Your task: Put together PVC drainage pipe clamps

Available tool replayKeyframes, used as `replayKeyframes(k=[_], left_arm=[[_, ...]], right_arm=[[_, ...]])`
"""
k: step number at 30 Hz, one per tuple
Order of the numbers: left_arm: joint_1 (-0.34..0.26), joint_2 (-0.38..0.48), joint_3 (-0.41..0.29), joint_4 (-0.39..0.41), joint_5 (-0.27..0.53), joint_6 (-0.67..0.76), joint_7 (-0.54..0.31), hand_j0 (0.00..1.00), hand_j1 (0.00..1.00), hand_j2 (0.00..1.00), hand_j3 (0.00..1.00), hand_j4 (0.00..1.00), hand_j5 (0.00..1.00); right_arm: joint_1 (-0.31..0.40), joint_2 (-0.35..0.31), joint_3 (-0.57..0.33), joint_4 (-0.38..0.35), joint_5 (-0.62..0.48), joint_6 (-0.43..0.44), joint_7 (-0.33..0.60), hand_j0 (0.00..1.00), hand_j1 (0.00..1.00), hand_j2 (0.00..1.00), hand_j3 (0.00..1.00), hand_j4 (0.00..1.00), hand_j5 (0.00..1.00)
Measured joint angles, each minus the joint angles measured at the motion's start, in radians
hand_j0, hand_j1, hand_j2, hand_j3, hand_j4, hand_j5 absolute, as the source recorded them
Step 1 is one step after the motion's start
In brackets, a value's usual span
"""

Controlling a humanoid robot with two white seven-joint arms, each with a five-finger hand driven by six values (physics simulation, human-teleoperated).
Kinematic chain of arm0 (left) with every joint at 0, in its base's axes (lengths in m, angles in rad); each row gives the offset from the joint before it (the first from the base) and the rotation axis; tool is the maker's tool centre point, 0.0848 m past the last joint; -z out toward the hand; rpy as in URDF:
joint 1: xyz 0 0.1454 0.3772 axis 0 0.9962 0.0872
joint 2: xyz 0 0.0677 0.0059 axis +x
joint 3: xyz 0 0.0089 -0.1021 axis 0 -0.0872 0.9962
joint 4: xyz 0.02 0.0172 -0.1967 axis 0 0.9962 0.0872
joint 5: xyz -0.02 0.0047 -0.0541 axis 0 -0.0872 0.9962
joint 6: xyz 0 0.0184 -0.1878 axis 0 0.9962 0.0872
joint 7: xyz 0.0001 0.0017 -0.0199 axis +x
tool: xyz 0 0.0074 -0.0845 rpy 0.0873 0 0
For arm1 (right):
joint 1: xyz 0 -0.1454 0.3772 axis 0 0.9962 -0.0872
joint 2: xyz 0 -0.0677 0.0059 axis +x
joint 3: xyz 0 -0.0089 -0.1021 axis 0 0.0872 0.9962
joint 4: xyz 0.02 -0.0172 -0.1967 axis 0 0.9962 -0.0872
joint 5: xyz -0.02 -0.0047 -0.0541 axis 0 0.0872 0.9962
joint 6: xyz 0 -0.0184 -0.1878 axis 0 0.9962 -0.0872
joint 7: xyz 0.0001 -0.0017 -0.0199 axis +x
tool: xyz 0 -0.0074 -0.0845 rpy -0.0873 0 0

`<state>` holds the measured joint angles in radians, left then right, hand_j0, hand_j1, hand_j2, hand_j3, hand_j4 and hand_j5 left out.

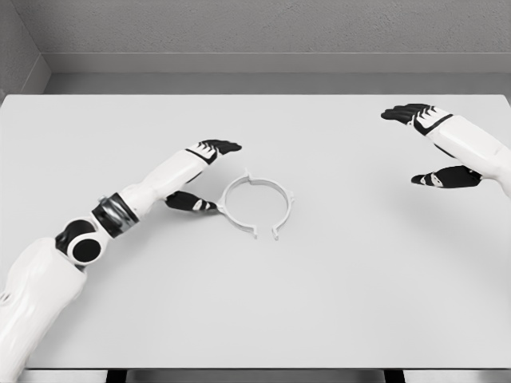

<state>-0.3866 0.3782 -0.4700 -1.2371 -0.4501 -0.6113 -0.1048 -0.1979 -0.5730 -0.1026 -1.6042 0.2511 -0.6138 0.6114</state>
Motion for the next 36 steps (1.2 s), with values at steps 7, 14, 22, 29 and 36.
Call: replayKeyframes(k=[7,14,22,29,36], left_arm=[[-0.029,-0.002,-0.001,0.03,-0.001,0.0,0.0,1.0,1.0,1.0,1.0,1.0,1.0],[-0.043,-0.021,-0.007,0.065,-0.004,0.0,0.0,1.0,1.0,1.0,1.0,1.0,1.0],[-0.043,-0.039,-0.009,0.071,-0.005,0.0,0.0,1.0,1.0,1.0,1.0,1.0,1.0],[-0.041,-0.044,-0.009,0.067,-0.006,0.0,0.0,1.0,1.0,1.0,1.0,1.0,1.0],[-0.066,-0.038,0.0,0.074,-0.002,0.0,0.0,1.0,1.0,1.0,1.0,1.0,1.0]], right_arm=[[0.003,0.0,0.0,0.0,0.0,0.0,0.0,1.0,1.0,1.0,1.0,1.0,1.0],[0.003,0.0,0.0,0.0,0.0,0.0,0.0,1.0,1.0,1.0,1.0,1.0,1.0],[0.0,0.0,0.0,0.0,-0.001,0.0,0.0,1.0,1.0,1.0,1.0,1.0,1.0],[0.003,0.0,0.0,0.0,0.0,0.0,0.0,1.0,1.0,1.0,1.0,1.0,1.0],[0.0,0.0,0.0,0.0,0.0,0.0,0.0,1.0,1.0,1.0,1.0,1.0,1.0]])
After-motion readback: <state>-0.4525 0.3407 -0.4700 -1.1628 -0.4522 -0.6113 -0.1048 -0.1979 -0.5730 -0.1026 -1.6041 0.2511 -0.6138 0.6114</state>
